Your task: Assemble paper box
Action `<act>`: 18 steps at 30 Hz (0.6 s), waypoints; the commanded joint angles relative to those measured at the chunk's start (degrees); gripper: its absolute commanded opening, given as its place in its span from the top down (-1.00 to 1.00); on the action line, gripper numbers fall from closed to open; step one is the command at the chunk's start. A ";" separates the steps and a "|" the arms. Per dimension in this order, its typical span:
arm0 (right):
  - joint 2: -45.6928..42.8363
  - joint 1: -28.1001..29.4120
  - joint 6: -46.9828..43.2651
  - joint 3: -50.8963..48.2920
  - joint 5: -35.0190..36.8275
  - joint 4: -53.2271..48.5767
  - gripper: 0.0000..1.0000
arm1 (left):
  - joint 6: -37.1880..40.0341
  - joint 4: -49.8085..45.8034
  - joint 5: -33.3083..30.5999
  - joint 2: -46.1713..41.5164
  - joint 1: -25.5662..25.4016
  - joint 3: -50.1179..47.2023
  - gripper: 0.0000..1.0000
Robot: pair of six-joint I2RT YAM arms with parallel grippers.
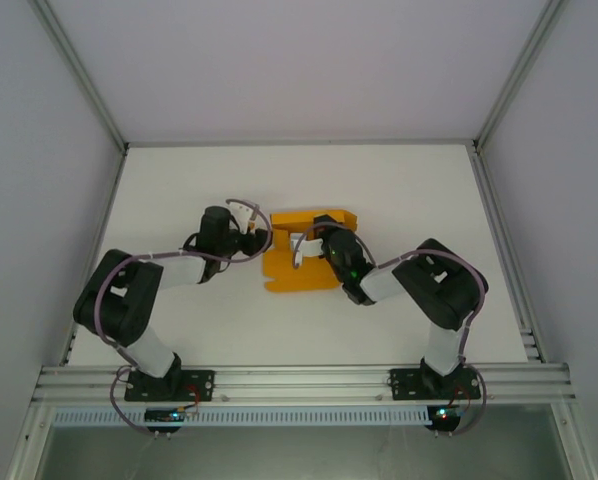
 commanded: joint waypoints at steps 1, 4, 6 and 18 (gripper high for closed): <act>0.61 0.72 -0.81 0.05 0.22 0.21 1.00 | 2.77 3.12 0.00 1.95 -1.37 1.40 -0.24; 0.09 0.76 0.17 0.41 0.87 -2.61 1.00 | 2.82 3.46 -0.63 2.95 -2.64 1.34 -0.23; 0.14 0.75 0.44 0.48 1.06 -3.40 1.00 | 2.83 4.16 -0.66 3.37 -3.48 0.95 -0.23; -0.29 0.29 0.49 0.24 3.01 -5.21 1.00 | 1.99 1.37 -1.39 2.10 -4.14 -1.33 -0.13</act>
